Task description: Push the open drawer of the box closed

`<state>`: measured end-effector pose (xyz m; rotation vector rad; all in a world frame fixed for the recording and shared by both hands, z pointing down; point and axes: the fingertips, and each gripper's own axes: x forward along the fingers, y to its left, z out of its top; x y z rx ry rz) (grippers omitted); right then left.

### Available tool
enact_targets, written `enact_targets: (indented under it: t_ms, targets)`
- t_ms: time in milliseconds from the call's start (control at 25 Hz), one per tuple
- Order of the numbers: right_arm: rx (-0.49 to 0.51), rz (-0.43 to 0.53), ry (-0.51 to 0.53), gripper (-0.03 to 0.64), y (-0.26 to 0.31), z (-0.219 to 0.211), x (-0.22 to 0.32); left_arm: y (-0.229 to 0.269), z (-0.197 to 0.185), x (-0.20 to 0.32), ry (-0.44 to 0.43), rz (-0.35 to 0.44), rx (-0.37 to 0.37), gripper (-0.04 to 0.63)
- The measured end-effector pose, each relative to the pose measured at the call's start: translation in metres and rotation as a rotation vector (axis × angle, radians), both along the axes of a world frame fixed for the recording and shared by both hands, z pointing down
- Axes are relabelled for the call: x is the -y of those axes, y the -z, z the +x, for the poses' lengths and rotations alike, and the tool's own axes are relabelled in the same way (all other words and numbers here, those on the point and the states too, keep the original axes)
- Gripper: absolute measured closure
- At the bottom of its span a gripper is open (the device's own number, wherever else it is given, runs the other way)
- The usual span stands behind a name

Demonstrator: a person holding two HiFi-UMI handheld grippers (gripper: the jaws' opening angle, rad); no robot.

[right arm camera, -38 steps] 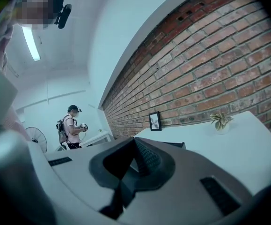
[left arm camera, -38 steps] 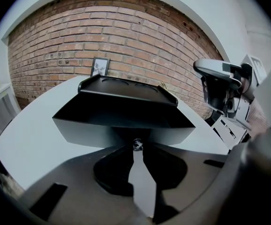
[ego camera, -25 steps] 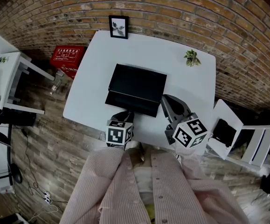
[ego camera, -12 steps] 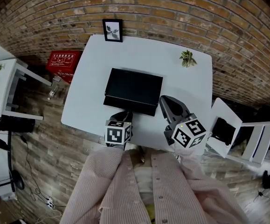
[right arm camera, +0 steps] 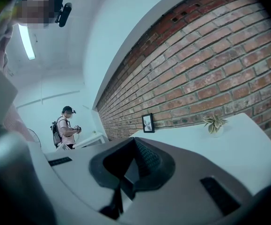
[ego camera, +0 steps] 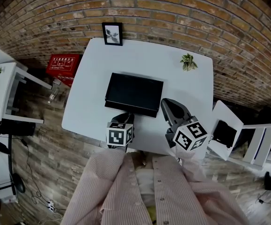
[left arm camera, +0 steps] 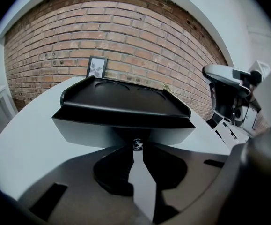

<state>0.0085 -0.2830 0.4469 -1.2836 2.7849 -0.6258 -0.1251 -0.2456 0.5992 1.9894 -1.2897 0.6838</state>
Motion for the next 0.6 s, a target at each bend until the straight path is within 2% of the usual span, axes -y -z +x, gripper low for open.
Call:
enact_targets:
  t_ms: [600]
  targets:
    - [-0.004, -0.009, -0.025, 0.614, -0.004, 0.004, 0.008, 0.000, 0.002, 0.014, 0.001, 0.010, -0.003, 0.534]
